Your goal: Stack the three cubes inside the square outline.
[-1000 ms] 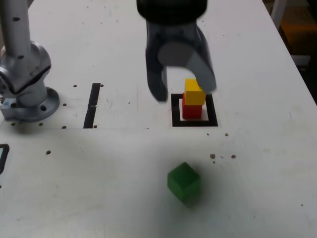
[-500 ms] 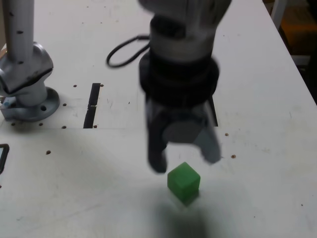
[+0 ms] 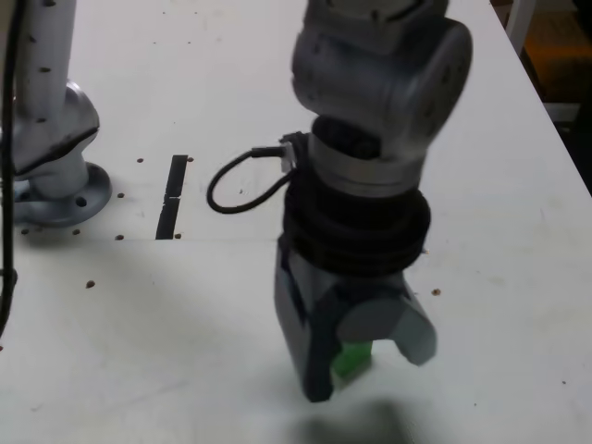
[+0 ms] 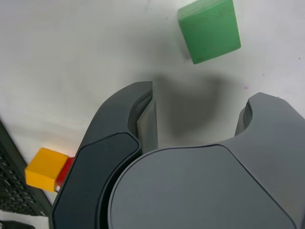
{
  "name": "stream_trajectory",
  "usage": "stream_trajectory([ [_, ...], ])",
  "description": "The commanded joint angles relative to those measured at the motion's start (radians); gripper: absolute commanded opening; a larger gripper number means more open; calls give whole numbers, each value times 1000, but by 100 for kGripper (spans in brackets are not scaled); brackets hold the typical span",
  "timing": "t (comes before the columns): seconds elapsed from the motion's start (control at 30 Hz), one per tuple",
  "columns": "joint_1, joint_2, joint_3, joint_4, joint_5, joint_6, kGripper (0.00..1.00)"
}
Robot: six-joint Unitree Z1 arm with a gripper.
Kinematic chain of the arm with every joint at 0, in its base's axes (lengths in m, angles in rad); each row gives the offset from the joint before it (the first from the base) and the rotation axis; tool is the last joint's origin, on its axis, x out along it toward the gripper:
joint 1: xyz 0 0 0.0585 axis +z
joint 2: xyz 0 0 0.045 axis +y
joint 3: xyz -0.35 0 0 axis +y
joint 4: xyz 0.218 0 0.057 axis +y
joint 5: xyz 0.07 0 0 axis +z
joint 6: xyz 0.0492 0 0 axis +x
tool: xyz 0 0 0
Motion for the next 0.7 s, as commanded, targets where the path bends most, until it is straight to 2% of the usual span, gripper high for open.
stream_trajectory([
  [0.0, 14, 7, 2, -16, -4, -2, 72],
  [0.33, 91, -5, 66, -37, -24, -3, 76],
  [0.67, 110, -12, 133, -34, -86, -8, 78],
])
